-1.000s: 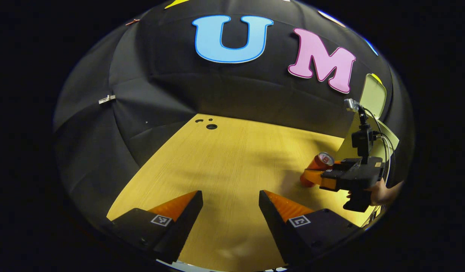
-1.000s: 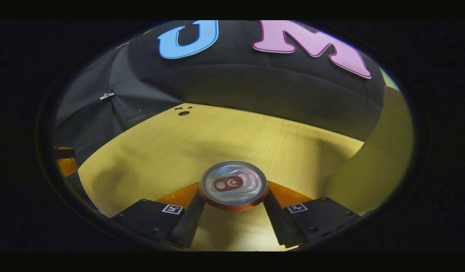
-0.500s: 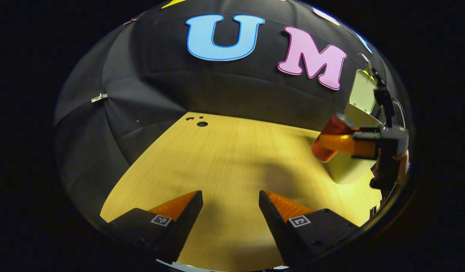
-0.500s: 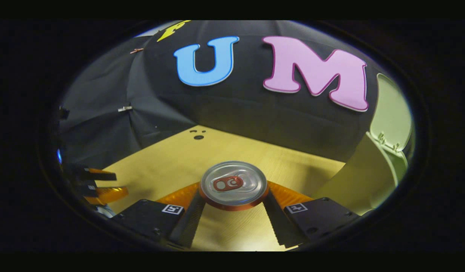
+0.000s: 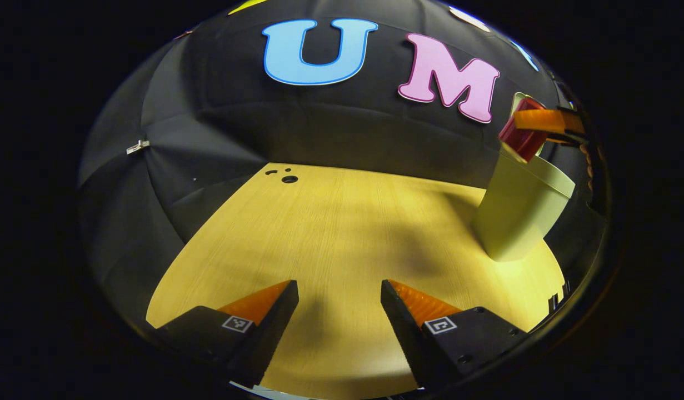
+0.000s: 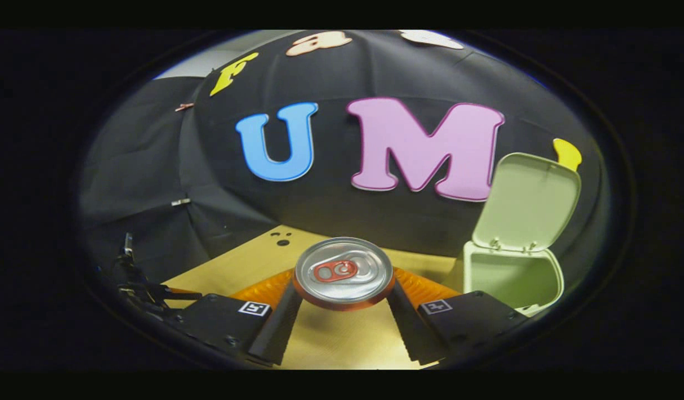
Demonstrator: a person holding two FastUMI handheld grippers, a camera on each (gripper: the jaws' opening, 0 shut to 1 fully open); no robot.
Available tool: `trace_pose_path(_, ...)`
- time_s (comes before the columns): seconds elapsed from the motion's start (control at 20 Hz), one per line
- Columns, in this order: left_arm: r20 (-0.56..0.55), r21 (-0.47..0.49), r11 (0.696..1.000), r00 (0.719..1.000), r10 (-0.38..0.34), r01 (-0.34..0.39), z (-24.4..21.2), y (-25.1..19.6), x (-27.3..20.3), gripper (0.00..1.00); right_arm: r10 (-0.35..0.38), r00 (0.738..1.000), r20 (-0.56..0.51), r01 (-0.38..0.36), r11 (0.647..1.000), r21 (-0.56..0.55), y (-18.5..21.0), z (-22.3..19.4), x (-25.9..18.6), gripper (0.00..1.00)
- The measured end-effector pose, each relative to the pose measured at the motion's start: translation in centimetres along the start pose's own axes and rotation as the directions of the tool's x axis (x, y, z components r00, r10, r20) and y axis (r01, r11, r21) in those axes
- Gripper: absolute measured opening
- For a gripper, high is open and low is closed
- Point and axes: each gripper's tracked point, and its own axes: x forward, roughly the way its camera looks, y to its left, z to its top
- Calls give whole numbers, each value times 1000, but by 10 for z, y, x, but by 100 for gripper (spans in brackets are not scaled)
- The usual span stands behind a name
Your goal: Press the lid of the desktop garbage bin to open it, pick up the crumpled paper on the desktop and throw it into the bin, then pick up the pop can on the desktop and drop it into the bin, and finally close the garbage bin lid.
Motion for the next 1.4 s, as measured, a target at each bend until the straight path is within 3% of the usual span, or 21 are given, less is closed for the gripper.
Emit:
trace_pose_path(0.3,17,15,1000,1000,12,-12,11,-9,2,96,-108,992,72,110,994,-13,-65,28,-26,82)
trace_pose_path(0.35,22,21,999,999,23,-23,12,-10,0,96,-127,989,81,128,992,-9,-76,30,-29,77)
trace_pose_path(0.4,25,25,999,999,32,-33,12,-12,-1,96,-145,986,83,146,989,-8,-87,31,-32,82)
trace_pose_path(0.55,15,22,999,999,46,-46,7,-20,-4,96,-189,978,91,190,982,-7,-121,30,-39,82)
trace_pose_path(0.95,0,5,987,987,158,-158,0,-35,-12,96,-210,977,47,210,978,2,-187,1,-33,82)
trace_pose_path(1.0,-2,-2,984,984,177,-177,0,-37,-14,96,-204,978,40,204,979,4,-193,-3,-30,87)
trace_pose_path(1.15,-7,-48,972,973,230,-230,-2,-48,-22,96,-198,980,9,197,980,17,-208,-17,-20,82)
trace_pose_path(1.3,-13,-102,978,983,184,-184,-5,-75,-26,96,-219,975,-19,220,975,29,-221,-28,-15,84)
trace_pose_path(1.35,-17,-88,982,986,169,-169,-8,-79,-26,96,-226,974,-25,227,973,35,-222,-31,-14,80)
trace_pose_path(1.4,-20,-63,986,988,154,-155,-10,-82,-26,96,-237,971,-24,237,971,38,-224,-32,-15,85)
